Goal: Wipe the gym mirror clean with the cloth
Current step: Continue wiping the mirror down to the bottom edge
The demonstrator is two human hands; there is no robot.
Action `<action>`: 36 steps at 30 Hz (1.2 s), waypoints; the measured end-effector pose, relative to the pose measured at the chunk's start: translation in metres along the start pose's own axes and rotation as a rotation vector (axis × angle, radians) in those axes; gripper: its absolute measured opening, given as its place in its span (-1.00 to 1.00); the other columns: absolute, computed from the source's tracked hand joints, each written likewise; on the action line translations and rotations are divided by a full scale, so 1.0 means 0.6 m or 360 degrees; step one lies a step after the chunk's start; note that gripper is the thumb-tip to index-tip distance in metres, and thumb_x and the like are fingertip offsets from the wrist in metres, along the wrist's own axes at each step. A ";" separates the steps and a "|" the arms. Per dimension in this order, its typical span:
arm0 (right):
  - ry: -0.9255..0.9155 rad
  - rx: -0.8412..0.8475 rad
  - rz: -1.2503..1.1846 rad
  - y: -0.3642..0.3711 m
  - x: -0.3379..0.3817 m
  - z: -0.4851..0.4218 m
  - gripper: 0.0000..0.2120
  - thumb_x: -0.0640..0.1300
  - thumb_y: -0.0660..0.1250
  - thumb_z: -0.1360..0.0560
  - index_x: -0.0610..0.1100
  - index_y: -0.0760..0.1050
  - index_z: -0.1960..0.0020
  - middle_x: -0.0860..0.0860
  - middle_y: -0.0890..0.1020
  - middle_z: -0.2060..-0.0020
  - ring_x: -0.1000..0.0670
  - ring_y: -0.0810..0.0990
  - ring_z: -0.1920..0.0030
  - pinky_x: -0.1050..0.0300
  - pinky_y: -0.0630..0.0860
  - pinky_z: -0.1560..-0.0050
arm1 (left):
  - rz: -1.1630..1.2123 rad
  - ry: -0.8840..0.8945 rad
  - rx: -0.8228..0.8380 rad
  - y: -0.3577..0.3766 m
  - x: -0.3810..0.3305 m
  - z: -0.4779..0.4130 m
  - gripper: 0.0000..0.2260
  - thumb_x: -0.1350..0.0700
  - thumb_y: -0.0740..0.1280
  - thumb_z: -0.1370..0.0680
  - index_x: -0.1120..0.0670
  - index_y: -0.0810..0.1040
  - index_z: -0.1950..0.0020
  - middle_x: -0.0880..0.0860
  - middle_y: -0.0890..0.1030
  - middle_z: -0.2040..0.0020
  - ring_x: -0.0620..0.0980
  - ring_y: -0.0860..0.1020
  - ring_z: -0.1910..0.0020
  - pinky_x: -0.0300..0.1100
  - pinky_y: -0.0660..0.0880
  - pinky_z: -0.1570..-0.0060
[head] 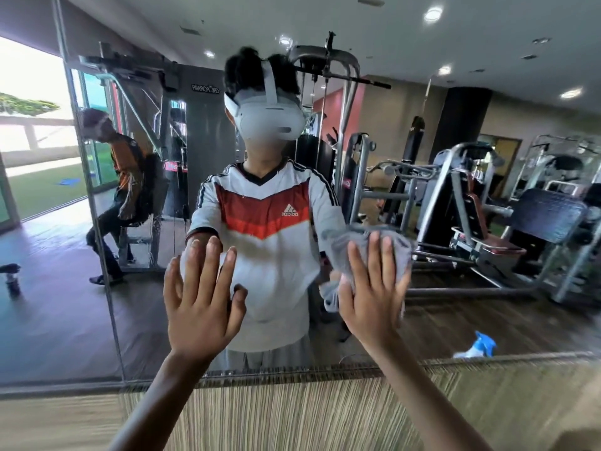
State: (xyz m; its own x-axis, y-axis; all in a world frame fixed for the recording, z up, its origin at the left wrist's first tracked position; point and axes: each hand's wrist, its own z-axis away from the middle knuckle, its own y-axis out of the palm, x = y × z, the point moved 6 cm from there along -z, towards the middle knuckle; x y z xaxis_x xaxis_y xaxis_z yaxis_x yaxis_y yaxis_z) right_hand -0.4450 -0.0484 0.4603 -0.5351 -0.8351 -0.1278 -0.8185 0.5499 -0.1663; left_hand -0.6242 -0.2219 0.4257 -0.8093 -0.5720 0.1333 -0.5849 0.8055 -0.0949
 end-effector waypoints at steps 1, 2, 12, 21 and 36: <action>0.0198 -0.0050 -0.0049 0.002 0.009 -0.016 -0.48 0.01 0.00 -0.67 -0.06 0.08 -0.60 -0.10 0.11 -0.58 -0.13 0.10 -0.58 -0.39 0.04 -0.49 | 0.0006 -0.0003 -0.0004 0.000 -0.002 0.000 -0.47 0.01 0.24 -0.60 0.16 0.33 -0.55 0.22 0.30 -0.55 0.24 0.23 -0.56 0.25 0.12 -0.51; 0.0329 -0.0076 -0.0094 0.006 0.027 -0.022 -0.48 0.02 0.00 -0.66 -0.10 0.10 -0.58 -0.12 0.13 -0.57 -0.14 0.10 -0.58 -0.36 0.01 -0.50 | 0.0021 -0.0005 -0.0009 -0.001 -0.002 0.001 -0.46 0.01 0.24 -0.59 0.16 0.33 -0.55 0.22 0.31 -0.55 0.23 0.22 -0.56 0.24 0.12 -0.51; -0.0325 0.0206 0.0051 0.015 0.020 0.092 -0.45 0.03 0.01 -0.66 0.05 0.00 -0.62 0.00 -0.02 -0.62 -0.03 0.00 -0.60 -0.30 -0.04 -0.53 | 0.0030 -0.0031 -0.0059 -0.006 0.001 0.003 -0.46 -0.02 0.20 -0.60 0.12 0.30 -0.57 0.17 0.25 -0.58 0.16 0.21 -0.58 0.16 0.07 -0.54; -0.0032 0.0211 -0.0071 0.045 0.167 0.099 -0.45 0.05 0.00 -0.68 -0.04 0.00 -0.63 -0.08 -0.03 -0.62 -0.05 0.00 -0.60 -0.23 -0.12 -0.54 | 0.0027 0.0014 -0.0047 -0.005 0.006 0.007 -0.51 -0.01 0.17 -0.64 0.11 0.32 -0.56 0.10 0.14 -0.63 0.14 0.22 -0.57 0.11 0.04 -0.56; -0.0369 0.0127 0.0031 0.012 0.109 -0.032 -0.46 -0.01 0.09 -0.63 -0.06 0.14 -0.58 -0.11 0.11 -0.59 -0.07 0.07 -0.60 -0.29 -0.04 -0.53 | 0.0208 -0.0529 -0.0046 -0.020 0.012 -0.080 -0.52 -0.13 0.18 -0.58 0.02 0.38 -0.46 0.17 0.31 -0.39 0.17 0.29 -0.35 0.10 0.10 -0.35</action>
State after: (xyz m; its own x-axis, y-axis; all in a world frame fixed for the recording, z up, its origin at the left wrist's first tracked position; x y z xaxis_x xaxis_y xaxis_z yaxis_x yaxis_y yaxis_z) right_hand -0.4901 -0.0993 0.4695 -0.4809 -0.8032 -0.3516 -0.7843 0.5733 -0.2369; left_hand -0.6206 -0.2282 0.4751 -0.8532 -0.4790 -0.2065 -0.4773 0.8766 -0.0615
